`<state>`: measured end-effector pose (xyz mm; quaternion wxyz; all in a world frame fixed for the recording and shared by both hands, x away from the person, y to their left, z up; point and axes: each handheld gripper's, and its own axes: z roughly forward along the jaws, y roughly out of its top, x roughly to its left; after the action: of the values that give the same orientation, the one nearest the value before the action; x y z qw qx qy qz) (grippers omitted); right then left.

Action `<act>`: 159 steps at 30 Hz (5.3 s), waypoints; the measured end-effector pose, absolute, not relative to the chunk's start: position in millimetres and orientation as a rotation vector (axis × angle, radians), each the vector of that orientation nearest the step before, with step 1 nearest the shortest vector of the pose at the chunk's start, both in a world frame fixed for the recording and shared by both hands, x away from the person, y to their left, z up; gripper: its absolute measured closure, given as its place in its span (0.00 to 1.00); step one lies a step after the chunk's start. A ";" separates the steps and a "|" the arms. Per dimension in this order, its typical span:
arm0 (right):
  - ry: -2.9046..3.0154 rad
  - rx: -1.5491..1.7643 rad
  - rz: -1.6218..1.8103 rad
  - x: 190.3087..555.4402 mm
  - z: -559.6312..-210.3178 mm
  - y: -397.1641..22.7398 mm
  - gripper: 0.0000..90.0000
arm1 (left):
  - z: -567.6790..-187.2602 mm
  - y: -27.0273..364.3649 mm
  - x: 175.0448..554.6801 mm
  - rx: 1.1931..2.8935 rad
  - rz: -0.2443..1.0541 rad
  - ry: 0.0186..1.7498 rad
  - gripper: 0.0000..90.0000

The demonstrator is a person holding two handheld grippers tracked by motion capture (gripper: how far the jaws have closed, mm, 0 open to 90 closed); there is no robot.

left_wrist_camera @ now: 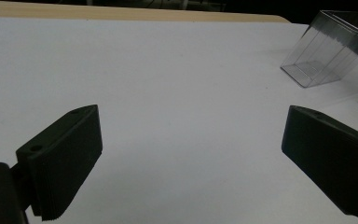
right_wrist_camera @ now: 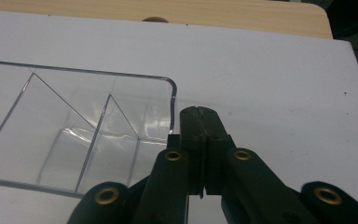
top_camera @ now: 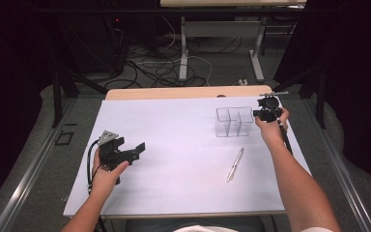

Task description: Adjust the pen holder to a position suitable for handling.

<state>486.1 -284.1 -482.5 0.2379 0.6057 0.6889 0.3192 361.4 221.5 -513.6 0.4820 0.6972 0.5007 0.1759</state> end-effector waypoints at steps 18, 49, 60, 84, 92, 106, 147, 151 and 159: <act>1.888 1.655 0.869 485.9 -491.0 -278.6 1.00 | -513.9 221.2 361.9 1.704 0.422 1.221 0.06; 1.901 1.641 0.974 472.3 -496.1 -227.7 1.00 | -514.0 221.5 362.8 1.703 0.420 1.226 0.06; 1.944 1.611 1.000 467.1 -497.0 -198.4 0.99 | -513.7 221.5 362.7 1.703 0.418 1.225 0.06; 2.017 1.546 1.097 461.8 -501.7 -151.6 0.94 | -513.9 221.6 363.1 1.704 0.417 1.221 0.06; 2.024 1.536 1.096 462.1 -501.8 -153.0 0.86 | -514.1 221.9 363.2 1.708 0.416 1.223 0.06; 2.024 1.554 1.196 447.0 -492.6 -167.4 0.66 | -514.8 221.0 363.0 1.703 0.417 1.228 0.06; 1.926 2.090 1.095 399.4 -496.8 -218.1 0.37 | -515.6 220.3 362.6 1.715 0.406 1.231 0.07; 1.854 2.127 1.087 394.4 -501.8 -222.8 0.47 | -515.5 219.8 362.4 1.713 0.405 1.230 0.07; 1.758 2.214 1.149 390.8 -511.8 -230.3 0.50 | -515.8 219.6 362.6 1.715 0.399 1.229 0.07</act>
<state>390.8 -230.3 -511.8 0.0451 0.7248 0.5754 0.3761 362.6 219.6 -515.8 0.4767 0.7021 0.5030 0.1634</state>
